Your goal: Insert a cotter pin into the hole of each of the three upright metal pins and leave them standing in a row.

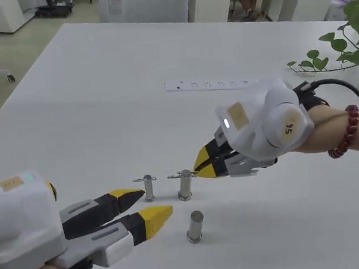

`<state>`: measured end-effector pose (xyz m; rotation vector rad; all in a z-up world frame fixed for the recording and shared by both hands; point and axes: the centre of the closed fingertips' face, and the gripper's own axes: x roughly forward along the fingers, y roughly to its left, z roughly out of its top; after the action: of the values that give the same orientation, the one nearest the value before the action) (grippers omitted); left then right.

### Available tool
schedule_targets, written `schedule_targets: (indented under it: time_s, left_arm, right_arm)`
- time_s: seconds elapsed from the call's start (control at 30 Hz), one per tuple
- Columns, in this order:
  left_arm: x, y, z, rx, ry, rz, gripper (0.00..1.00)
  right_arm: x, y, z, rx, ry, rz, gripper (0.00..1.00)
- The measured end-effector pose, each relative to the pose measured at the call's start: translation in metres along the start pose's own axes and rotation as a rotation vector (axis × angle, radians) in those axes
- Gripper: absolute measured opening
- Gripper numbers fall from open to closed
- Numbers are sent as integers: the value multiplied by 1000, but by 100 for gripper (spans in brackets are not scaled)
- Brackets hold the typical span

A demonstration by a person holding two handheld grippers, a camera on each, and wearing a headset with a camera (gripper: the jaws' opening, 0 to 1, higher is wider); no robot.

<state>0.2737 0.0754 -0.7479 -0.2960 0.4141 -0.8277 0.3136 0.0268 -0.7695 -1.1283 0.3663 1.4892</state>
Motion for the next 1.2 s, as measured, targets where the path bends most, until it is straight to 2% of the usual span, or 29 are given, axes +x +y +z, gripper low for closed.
schedule_targets:
  time_s: [0.53, 0.67, 0.83, 1.2]
  left_arm:
    - [13, 1, 2, -206, -29, -21, 22]
    - [16, 0, 5, -284, -55, -35, 19]
    - [18, -1, 3, -300, -43, -38, 15]
    - [19, -4, 3, -329, -48, -53, 4]
  right_arm:
    - [6, 13, 18, -18, -39, -18, 2]
    - [7, 14, 22, -20, -44, -24, 2]
    - [5, 14, 27, -26, -57, -34, 2]
    - [5, 16, 33, -35, -63, -37, 2]
